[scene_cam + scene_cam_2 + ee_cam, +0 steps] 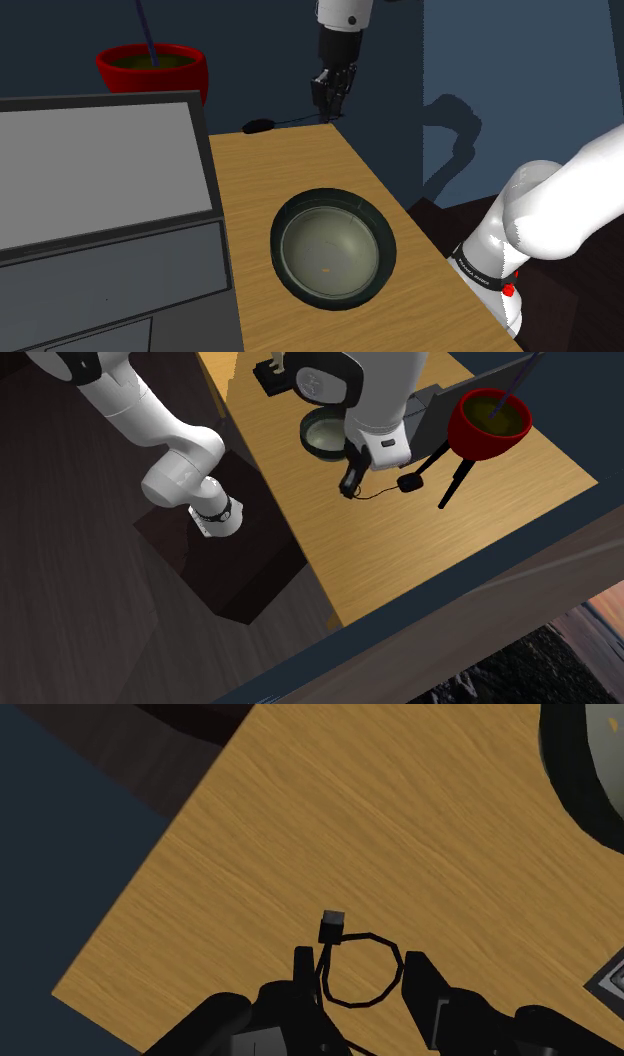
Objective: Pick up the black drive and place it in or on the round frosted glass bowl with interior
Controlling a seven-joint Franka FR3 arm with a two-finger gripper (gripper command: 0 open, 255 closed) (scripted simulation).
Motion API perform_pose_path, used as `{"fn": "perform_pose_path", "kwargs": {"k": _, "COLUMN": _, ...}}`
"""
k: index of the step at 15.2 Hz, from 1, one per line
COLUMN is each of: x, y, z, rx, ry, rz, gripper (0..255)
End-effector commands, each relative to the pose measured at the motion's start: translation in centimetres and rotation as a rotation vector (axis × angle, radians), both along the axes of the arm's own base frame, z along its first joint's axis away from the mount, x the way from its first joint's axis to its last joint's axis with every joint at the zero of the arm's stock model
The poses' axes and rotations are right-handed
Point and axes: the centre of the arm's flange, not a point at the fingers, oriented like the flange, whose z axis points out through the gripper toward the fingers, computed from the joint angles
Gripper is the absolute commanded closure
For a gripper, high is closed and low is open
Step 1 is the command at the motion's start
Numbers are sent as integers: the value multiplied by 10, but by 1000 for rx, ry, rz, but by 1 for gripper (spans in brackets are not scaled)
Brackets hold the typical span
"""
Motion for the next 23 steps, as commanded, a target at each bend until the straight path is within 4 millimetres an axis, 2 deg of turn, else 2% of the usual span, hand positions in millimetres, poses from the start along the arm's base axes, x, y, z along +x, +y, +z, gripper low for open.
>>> {"fn": "perform_pose_path", "kwargs": {"k": 1, "x": 0, "y": 1, "z": 9, "rx": 0, "ry": 0, "rz": 0, "gripper": 255}}
{"fn": "perform_pose_path", "kwargs": {"k": 20, "x": -235, "y": 101, "z": 15, "rx": 0, "ry": 0, "rz": 0, "gripper": 255}}
{"fn": "perform_pose_path", "kwargs": {"k": 23, "x": -235, "y": 101, "z": 0, "rx": 0, "ry": 0, "rz": 0, "gripper": 255}}
